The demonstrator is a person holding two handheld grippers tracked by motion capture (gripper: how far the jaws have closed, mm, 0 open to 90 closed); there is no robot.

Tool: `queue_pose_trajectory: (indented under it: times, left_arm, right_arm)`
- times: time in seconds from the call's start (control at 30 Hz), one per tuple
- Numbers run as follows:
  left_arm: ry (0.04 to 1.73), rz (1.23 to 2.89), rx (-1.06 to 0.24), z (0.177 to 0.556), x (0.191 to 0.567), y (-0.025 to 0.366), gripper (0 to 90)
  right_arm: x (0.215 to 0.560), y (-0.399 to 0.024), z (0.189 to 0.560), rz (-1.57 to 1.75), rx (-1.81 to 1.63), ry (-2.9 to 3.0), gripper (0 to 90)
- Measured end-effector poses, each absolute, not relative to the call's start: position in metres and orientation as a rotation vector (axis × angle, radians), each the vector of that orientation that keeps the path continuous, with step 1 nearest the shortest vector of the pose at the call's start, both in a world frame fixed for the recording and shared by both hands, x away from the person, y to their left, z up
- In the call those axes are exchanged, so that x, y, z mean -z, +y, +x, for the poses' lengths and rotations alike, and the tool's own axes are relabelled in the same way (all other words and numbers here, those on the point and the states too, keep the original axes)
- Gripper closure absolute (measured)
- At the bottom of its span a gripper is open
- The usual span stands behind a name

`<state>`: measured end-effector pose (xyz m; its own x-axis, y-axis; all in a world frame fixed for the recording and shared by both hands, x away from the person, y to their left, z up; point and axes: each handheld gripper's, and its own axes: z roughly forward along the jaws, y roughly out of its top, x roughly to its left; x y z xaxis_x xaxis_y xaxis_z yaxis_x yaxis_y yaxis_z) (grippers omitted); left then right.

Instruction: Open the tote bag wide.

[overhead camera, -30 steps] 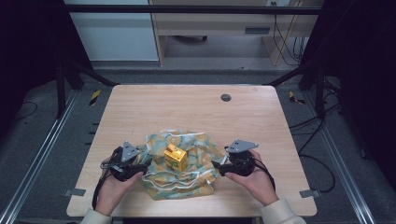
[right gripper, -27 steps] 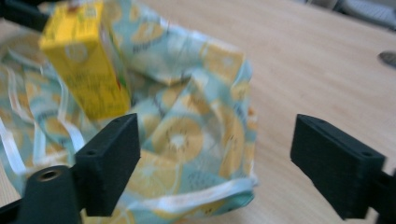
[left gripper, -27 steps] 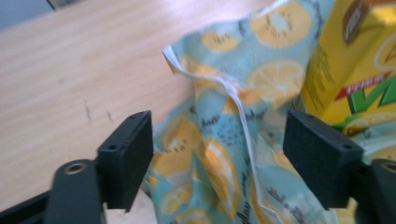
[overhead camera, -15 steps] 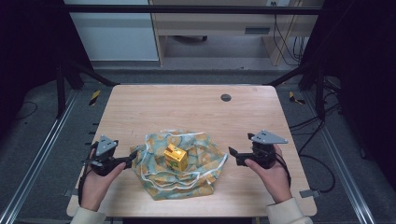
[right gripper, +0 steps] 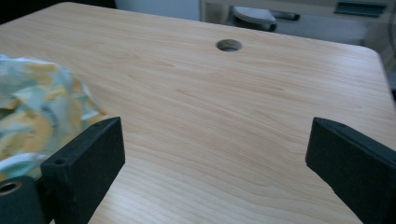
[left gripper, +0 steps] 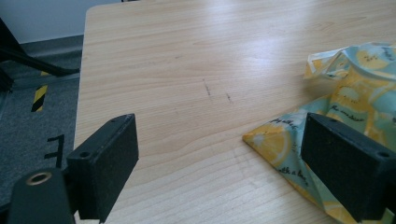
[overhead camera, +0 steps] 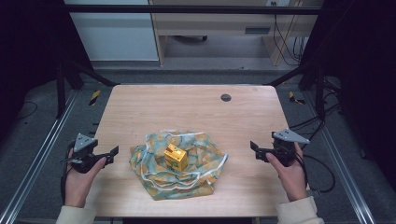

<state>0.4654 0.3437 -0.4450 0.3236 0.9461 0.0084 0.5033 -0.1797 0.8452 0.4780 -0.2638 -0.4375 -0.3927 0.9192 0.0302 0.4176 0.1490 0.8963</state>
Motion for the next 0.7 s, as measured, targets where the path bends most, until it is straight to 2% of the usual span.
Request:
queue_pose_trajectory:
  times: [0.33, 0.5, 0.7]
  left_arm:
    - [1.385, 1.876, -0.754, 0.469, 0.454, 0.358, 10.8]
    - [1.373, 1.99, -0.748, 0.472, 0.461, 0.345, 10.8]
    - [1.317, 2.118, -0.742, 0.473, 0.468, 0.325, 10.4]
  right_arm:
    - [0.459, -0.288, 0.482, 1.413, -1.088, 1.904, 5.6]
    - [0.478, -0.289, 0.481, 1.505, -0.991, 2.05, 10.0]
    - [0.485, -0.282, 0.476, 1.529, -0.939, 2.086, 10.6]
